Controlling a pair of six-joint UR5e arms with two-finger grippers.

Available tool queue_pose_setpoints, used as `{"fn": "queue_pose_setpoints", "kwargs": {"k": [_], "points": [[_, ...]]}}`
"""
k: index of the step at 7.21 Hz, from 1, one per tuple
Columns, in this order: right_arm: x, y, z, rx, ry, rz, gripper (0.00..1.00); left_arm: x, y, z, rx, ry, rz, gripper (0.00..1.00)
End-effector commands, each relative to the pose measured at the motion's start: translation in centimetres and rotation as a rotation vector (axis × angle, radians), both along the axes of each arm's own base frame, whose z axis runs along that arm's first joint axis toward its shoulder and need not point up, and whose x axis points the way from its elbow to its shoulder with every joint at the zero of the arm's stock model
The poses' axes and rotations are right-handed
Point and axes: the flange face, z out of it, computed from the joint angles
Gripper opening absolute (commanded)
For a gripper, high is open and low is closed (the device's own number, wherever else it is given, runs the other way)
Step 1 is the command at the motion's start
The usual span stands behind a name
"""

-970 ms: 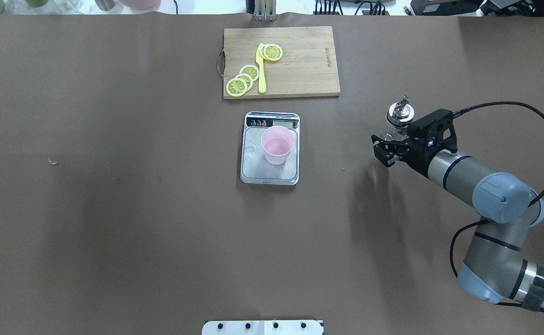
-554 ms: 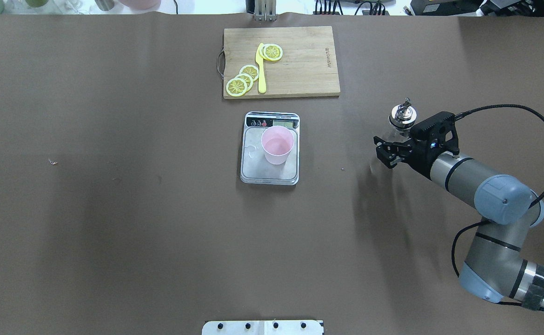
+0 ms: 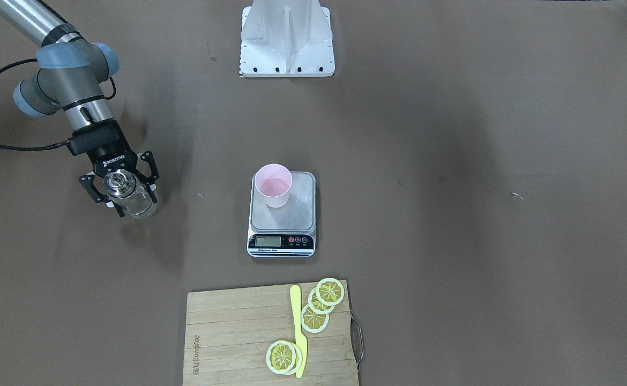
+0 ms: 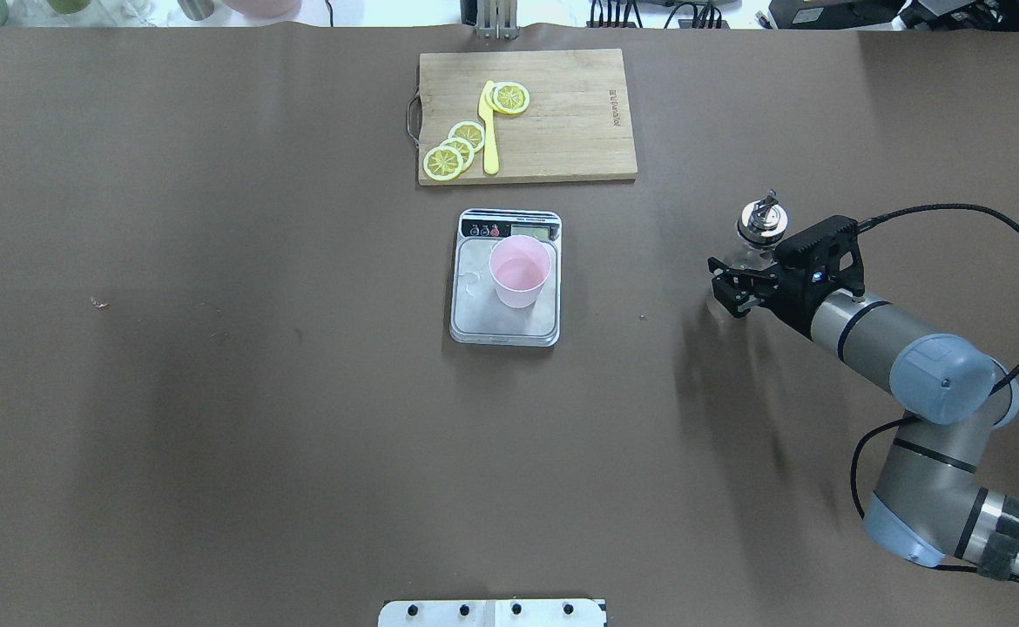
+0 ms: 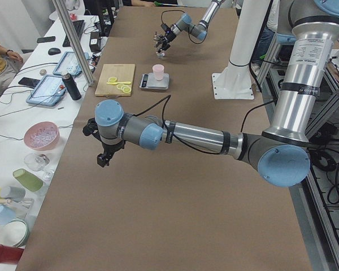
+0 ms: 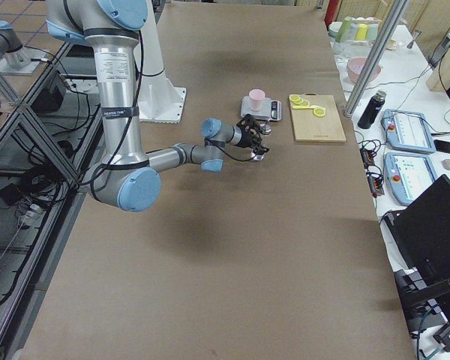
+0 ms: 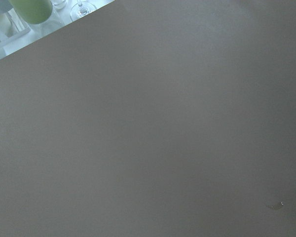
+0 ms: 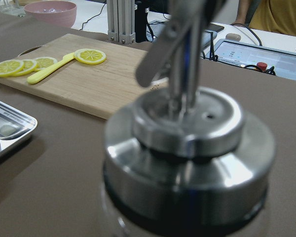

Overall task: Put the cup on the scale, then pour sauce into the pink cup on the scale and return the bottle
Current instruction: 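Lower the dispenser with the right gripper onto the table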

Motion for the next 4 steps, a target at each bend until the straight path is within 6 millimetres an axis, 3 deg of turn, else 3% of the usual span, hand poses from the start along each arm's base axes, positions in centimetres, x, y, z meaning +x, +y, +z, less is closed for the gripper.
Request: {"fn": "queue_pose_setpoints", "kwargs": {"k": [1, 4], "points": [[-0.58, 0.53, 0.11, 0.006, 0.005, 0.011, 0.00, 0.00, 0.03, 0.08, 0.000, 0.000, -0.001, 0.98], [-1.11, 1.05, 0.10, 0.009, 0.008, 0.008, 0.00, 0.00, 0.03, 0.08, 0.000, 0.000, -0.001, 0.98]]}}
